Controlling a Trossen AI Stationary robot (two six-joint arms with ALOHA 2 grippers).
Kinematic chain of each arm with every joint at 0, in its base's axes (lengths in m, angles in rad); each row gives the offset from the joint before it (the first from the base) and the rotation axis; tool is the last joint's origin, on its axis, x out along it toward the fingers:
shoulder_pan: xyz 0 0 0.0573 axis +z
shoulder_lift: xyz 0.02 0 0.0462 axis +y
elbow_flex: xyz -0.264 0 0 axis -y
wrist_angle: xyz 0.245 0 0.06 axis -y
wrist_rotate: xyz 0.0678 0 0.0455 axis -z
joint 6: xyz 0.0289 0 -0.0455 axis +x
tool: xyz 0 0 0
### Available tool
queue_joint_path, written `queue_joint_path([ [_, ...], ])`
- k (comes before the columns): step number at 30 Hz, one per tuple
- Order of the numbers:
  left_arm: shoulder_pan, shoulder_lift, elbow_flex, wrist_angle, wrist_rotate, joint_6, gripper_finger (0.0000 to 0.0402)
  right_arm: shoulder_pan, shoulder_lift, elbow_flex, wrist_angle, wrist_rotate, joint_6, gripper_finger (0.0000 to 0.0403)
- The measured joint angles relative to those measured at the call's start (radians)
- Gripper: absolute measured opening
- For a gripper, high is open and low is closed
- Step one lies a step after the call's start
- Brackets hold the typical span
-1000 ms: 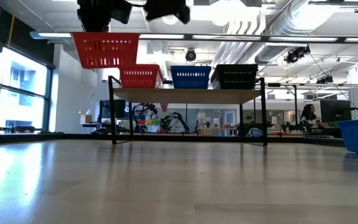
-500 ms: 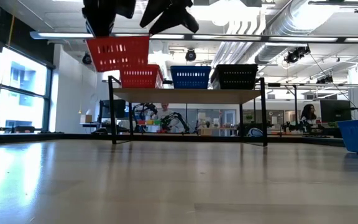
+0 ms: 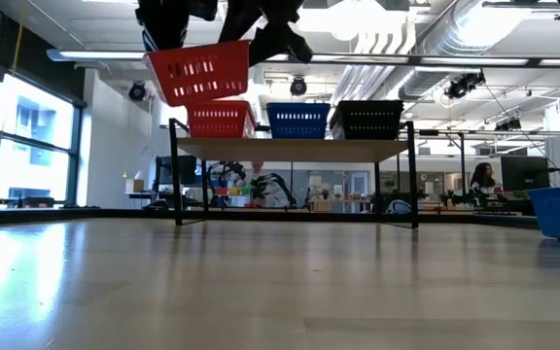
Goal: Stack baskets on shelf by color
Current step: Stack the red basket on top of the red basket on the shelf
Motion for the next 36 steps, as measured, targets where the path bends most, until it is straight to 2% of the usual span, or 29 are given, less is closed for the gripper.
queue_joint_path([
  [4, 0.0, 0.0, 0.0, 0.005, 0.001, 0.005, 0.0001, -0.002, 0.009, 0.0, -0.016, -0.008, 0.058, 0.0125],
  [11, 0.0, 0.0, -0.001, -0.005, 0.0, 0.016, 0.0001, -0.003, 0.014, 0.0, -0.031, 0.01, 0.113, 0.0011],
  [18, 0.003, 0.0, -0.001, -0.003, 0.001, 0.004, 0.0013, -0.003, 0.015, 0.0, -0.034, 0.027, 0.174, 0.0003],
  [31, 0.003, 0.0, -0.001, -0.001, 0.003, 0.044, 0.0123, -0.006, 0.015, 0.0, -0.092, 0.095, 0.269, 0.0],
  [36, 0.004, -0.008, 0.001, -0.004, 0.028, 0.083, 0.0143, -0.013, 0.015, 0.0, -0.151, 0.124, 0.306, 0.0],
])
